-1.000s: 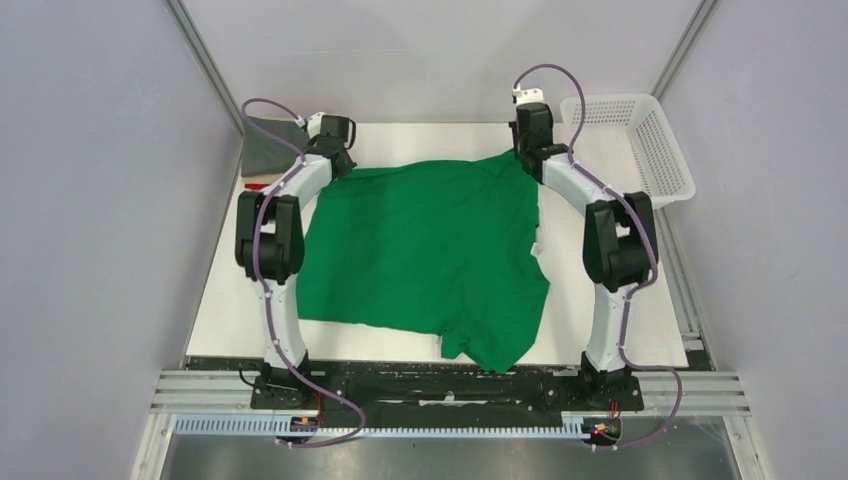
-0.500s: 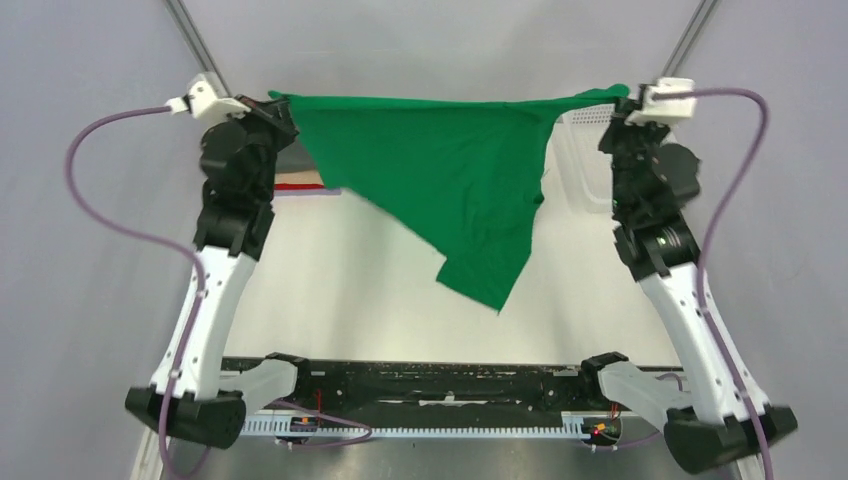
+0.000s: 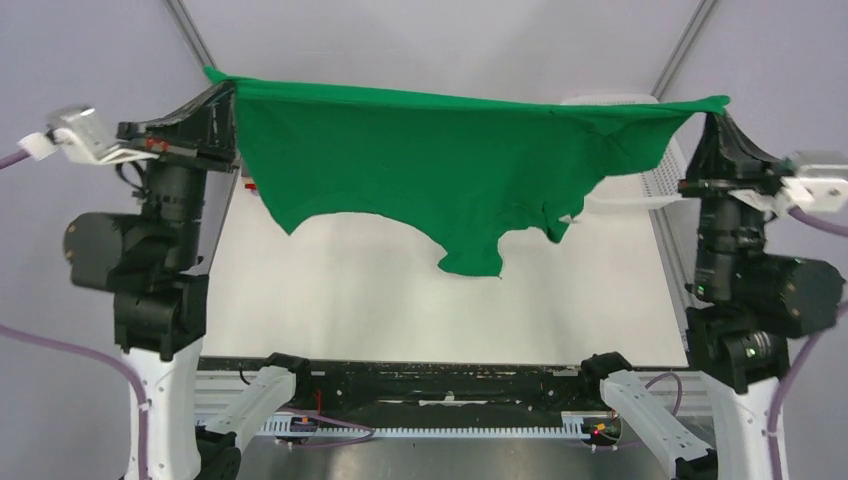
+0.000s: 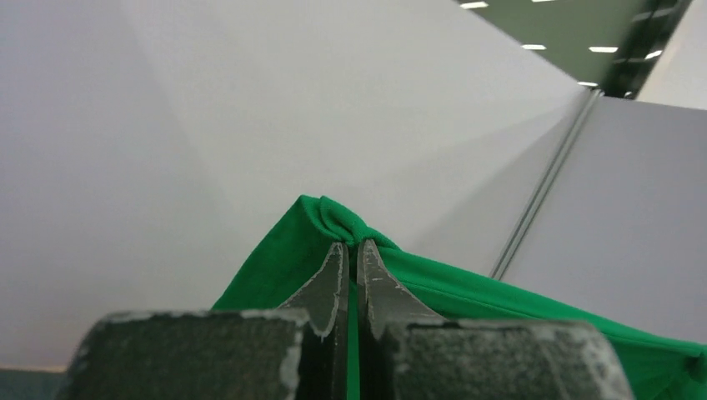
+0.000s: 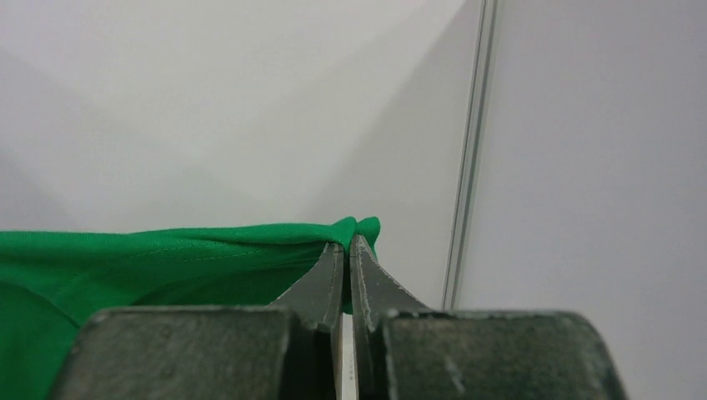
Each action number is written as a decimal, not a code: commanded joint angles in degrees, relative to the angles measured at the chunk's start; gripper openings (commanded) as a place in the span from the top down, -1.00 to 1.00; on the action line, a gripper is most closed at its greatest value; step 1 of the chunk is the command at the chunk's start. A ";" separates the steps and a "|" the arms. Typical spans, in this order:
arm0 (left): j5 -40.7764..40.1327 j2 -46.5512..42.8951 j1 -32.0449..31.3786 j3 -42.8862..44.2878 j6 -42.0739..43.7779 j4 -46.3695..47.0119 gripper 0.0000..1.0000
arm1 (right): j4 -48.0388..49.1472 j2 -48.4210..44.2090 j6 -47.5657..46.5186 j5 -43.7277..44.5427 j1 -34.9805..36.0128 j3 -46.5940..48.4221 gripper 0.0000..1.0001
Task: Fold and stack the t-shirts
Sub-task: Flatten out the tshirt
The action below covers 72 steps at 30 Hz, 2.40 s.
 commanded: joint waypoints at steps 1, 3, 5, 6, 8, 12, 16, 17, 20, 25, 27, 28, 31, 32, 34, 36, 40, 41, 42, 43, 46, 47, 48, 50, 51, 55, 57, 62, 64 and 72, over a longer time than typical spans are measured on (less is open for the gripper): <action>1.24 -2.02 0.66 7.91 5.33 -2.17 0.96 | -2.97 -3.47 -3.97 -0.47 -0.47 8.29 1.00; 1.75 -2.64 0.66 10.60 5.59 -4.77 0.96 | -5.26 -4.26 -4.39 -3.06 -0.44 11.52 1.00; 2.88 -4.00 0.66 11.51 5.57 -6.47 0.96 | -7.02 -5.23 -4.28 -6.23 -0.45 14.15 1.00; 3.90 -4.96 0.66 11.53 5.61 -6.79 0.96 | -7.61 -5.65 -4.37 -7.57 -0.44 15.21 1.00; 5.14 -6.81 0.75 11.40 5.84 -7.59 0.96 | -8.51 -6.60 -4.41 -10.08 -0.44 16.82 1.00; 5.54 -9.61 0.81 9.37 6.01 -6.79 0.96 | -8.63 -7.52 -4.63 -12.03 -0.46 17.80 1.00; 4.78 -8.36 0.83 8.00 5.45 -6.35 0.96 | -6.92 -6.66 -4.81 -9.84 -0.45 15.78 1.00; 4.24 -7.42 0.83 7.87 5.40 -6.41 0.96 | -6.33 -5.77 -4.81 -8.37 -0.44 15.55 1.00; 0.71 -2.88 0.83 6.26 3.78 -6.31 0.96 | -3.69 -2.08 -5.24 -3.09 -0.49 13.34 1.00; -8.70 7.09 0.83 -1.34 -0.75 -5.92 0.96 | 5.03 4.73 -5.69 9.79 -0.44 0.60 1.00; -13.72 12.11 0.83 -4.99 -3.55 -6.38 0.96 | 8.00 7.56 -5.39 16.20 -0.45 -4.79 1.00; -15.53 14.07 0.83 -7.35 -5.29 -6.59 0.96 | 9.35 9.29 -5.21 19.15 -0.44 -6.65 1.00; -17.66 21.67 0.83 -14.37 -8.22 -4.53 0.96 | 10.76 14.26 -2.48 26.55 -0.45 -12.74 1.00; -17.71 24.77 0.88 -15.72 -8.56 -4.07 0.96 | 10.69 15.81 -1.24 27.49 -0.44 -14.71 1.00; -17.77 30.92 0.83 -17.56 -8.78 -3.10 0.96 | 11.18 19.66 1.58 28.54 -0.47 -18.21 1.00; -18.71 36.99 0.83 -18.02 -8.97 -2.79 0.96 | 11.26 24.44 4.52 28.21 -0.53 -20.73 1.00; -19.67 46.98 0.83 -15.48 -9.98 -2.60 0.96 | 11.44 35.86 7.82 27.01 -0.62 -21.68 1.00; -19.60 48.91 0.83 -14.84 -10.24 -2.39 0.96 | 11.12 38.38 8.14 26.54 -0.62 -21.09 1.00; -19.39 50.46 0.83 -13.74 -10.40 -2.59 0.96 | 10.83 40.35 8.38 26.32 -0.62 -20.42 1.00; -19.18 51.61 0.83 -12.84 -10.34 -2.70 0.96 | 10.56 42.13 8.74 26.29 -0.61 -19.86 1.00; -19.60 54.43 0.83 -11.06 -10.36 -2.65 0.96 | 10.50 45.21 9.41 25.96 -0.62 -18.54 1.00; -20.06 55.22 0.83 -10.37 -10.40 -2.86 0.96 | 10.71 45.49 9.43 25.55 -0.62 -18.38 1.00; -20.40 55.74 0.83 -9.65 -10.16 -3.20 0.96 | 11.17 45.63 9.43 25.29 -0.66 -18.35 1.00; -21.62 56.76 0.91 -7.79 -10.02 -4.12 0.96 | 12.01 45.41 9.82 24.87 -0.63 -18.47 1.00; -22.22 57.13 0.92 -7.04 -9.98 -4.75 0.96 | 12.11 45.07 10.20 24.94 -0.62 -18.53 1.00; -23.59 56.72 0.91 -5.95 -9.62 -5.10 0.96 | 9.98 41.64 11.54 26.07 -0.66 -18.40 1.00; -24.30 56.00 0.92 -6.21 -9.64 -5.21 0.96 | 5.49 38.23 13.09 26.03 -0.54 -18.01 1.00; -23.55 52.54 0.92 -8.88 -9.25 -4.90 0.96 | -6.33 22.96 17.22 14.33 -0.53 -22.50 1.00; -22.62 50.56 0.92 -10.33 -9.32 -4.89 0.96 | -7.88 15.24 16.66 4.47 -0.54 -25.84 1.00; -20.16 44.04 0.88 -16.26 -9.53 -0.89 0.96 | -8.68 2.14 18.86 -2.50 -0.52 -30.90 1.00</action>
